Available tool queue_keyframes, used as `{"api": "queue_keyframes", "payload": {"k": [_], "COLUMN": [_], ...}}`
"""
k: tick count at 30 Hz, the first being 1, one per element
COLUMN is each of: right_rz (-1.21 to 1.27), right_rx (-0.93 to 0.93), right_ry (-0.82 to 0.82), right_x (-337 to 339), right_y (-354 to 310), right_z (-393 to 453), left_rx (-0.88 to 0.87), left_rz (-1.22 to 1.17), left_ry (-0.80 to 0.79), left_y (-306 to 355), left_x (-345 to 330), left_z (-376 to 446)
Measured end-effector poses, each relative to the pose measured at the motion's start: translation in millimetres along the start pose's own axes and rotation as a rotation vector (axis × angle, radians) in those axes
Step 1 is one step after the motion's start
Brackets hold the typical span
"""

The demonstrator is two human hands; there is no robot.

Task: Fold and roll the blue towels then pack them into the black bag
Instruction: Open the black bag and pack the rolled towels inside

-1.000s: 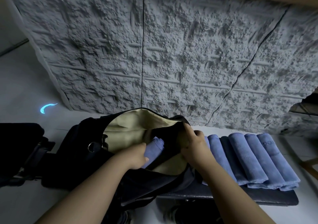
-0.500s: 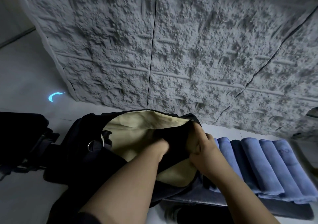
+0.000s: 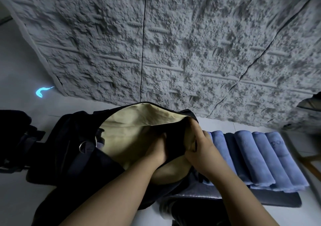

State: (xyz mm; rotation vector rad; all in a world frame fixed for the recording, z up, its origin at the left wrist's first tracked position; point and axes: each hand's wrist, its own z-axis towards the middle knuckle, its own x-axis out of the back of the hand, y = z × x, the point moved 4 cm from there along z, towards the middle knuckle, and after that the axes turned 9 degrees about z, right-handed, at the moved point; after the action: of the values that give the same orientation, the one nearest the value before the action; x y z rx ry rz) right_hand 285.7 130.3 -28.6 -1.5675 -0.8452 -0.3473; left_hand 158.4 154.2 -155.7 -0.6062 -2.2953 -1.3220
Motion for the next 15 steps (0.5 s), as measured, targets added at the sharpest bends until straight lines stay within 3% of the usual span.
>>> {"api": "queue_keyframes", "payload": {"k": [3, 9, 12, 15], "right_rz": [-0.001, -0.008, -0.062, -0.074], "right_rx": [0.014, 0.061, 0.083, 0.106], "right_ry": [0.014, 0.018, 0.032, 0.019], "right_x": [-1, -2, -2, -5], "right_y": [3, 9, 12, 9], "right_z": [0, -6, -9, -13], "left_rx": [-0.080, -0.157, -0.159, -0.310], "left_rz": [0.287, 0.334, 0.504, 0.778], "left_ry": [-0.096, -0.337, -0.349, -0.344], "left_y": [9, 6, 10, 11], "left_x": [13, -4, -2, -7], "left_z": [-26, -52, -65, -72]}}
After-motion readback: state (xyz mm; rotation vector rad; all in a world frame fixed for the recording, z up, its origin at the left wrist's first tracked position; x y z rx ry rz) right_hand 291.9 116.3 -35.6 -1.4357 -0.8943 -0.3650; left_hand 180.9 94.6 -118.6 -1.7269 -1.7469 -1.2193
